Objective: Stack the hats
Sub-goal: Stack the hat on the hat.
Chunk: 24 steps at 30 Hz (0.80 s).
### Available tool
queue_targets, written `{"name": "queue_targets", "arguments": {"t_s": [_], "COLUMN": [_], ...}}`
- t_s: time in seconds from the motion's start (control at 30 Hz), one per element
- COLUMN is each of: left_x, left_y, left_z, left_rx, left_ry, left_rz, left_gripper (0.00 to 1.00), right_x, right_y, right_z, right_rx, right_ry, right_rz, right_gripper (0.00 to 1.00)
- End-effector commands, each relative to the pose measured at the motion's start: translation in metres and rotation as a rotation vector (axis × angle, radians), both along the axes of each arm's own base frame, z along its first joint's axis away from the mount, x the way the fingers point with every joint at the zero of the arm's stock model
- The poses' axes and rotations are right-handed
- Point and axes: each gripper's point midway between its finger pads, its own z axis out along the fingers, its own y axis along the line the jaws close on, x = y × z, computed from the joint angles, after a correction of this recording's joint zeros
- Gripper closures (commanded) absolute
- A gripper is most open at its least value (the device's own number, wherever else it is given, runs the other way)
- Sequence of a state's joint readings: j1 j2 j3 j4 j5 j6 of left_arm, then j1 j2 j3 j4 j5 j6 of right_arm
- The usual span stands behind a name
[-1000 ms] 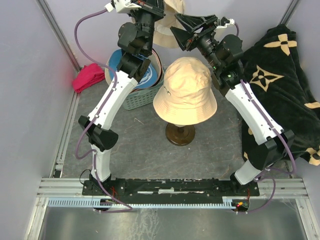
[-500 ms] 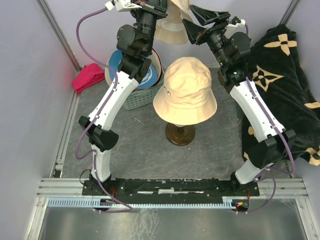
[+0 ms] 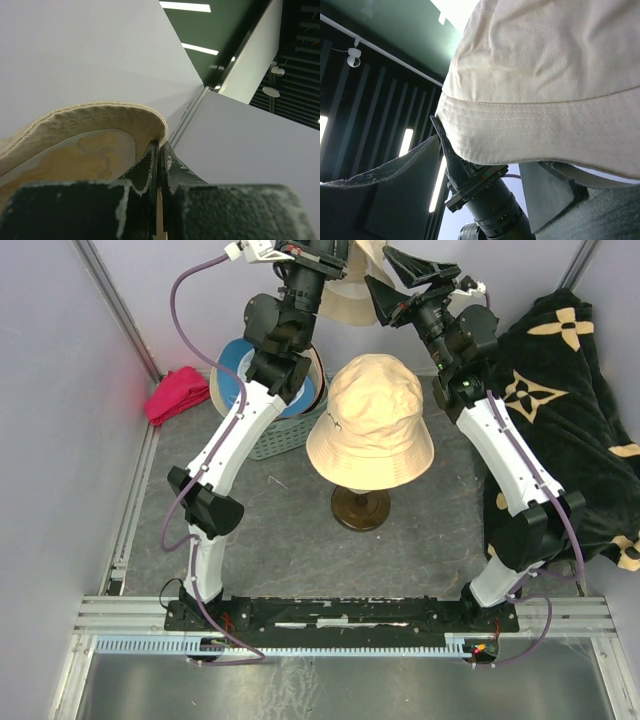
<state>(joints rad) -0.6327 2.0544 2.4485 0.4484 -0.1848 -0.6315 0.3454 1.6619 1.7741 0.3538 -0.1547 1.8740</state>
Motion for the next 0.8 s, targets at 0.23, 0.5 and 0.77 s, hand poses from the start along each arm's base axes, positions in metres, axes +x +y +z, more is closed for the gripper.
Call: {"name": "queue_targets", "arguments": {"t_s": [0.23,0.5,0.77], "left_x": [-0.042,-0.053,-0.063], "left_y": [-0.003,-0.001,-0.006], "left_z": [0.034,0.042,0.042], "left_rx": [-0.071,-0.086,-0.051], "left_ry": [-0.132,-0.158,-0.168], "left_rz": [-0.149,-0.188,-0.231], "left_gripper": [0.97,0.97,0.97], "right_x": [0.006,0.016,0.019], "right_y": [-0.016,-0.037,-0.055], "right_z": [0.002,-0.012,-0.016], "right_rx": [0.044,0.053,0.056], "right_ry": [-0.036,-0.023,-0.062], "right_rz": [-0.005,-0.047,-0.073], "right_gripper": [0.32,0.42,0.84]}}
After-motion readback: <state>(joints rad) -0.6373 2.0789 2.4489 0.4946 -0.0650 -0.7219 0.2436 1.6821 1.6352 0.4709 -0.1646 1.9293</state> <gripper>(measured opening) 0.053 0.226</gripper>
